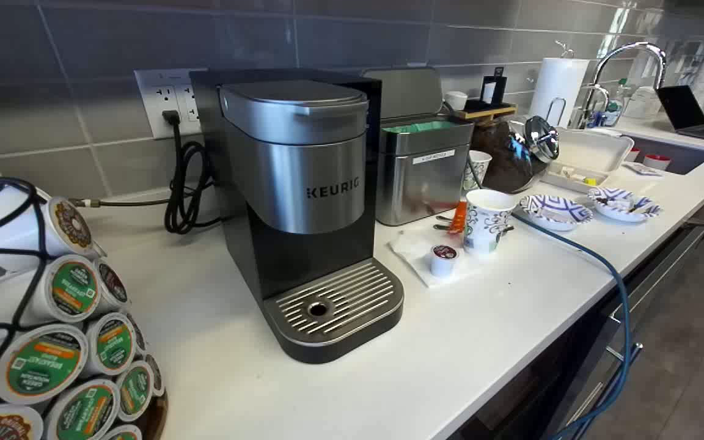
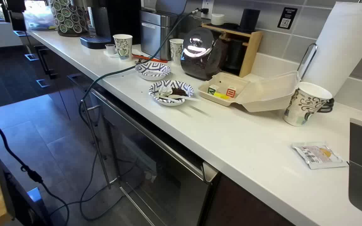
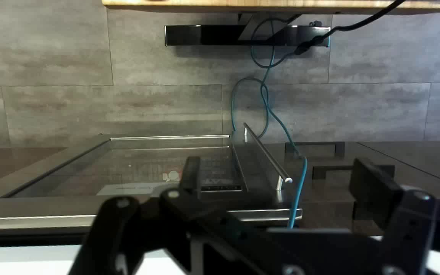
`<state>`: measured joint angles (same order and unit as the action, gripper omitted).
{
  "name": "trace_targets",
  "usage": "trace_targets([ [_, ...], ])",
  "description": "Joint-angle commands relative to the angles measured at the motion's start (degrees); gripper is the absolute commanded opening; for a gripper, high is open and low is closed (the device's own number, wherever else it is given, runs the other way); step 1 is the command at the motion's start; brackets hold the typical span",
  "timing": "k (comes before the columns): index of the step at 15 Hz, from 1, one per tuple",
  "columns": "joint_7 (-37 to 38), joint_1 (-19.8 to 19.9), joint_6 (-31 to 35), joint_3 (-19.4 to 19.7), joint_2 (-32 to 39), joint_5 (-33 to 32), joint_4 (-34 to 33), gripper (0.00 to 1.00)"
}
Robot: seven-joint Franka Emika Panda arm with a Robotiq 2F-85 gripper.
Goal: Remove the crumpled napkin from the bowl on the right.
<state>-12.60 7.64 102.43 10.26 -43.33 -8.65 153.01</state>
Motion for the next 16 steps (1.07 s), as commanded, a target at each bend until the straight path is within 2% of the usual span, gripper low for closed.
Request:
trace_targets([
  [1, 0.1, -0.2, -0.1, 0.2, 0.0, -0.1, -0.1, 1.00],
  [8, 0.1, -0.2, -0.1, 0.2, 0.0, -0.1, -0.1, 1.00],
  [10, 3.0, -0.6, 5.2, 0.8, 3.0, 3.4, -1.3, 1.00],
  [14, 0.2, -3.2, 24.0, 4.1, 13.9, 10.4, -7.3, 1.00],
  [16, -1.5, -3.4, 31.9, 4.8, 20.1, 10.7, -11.5, 1.00],
])
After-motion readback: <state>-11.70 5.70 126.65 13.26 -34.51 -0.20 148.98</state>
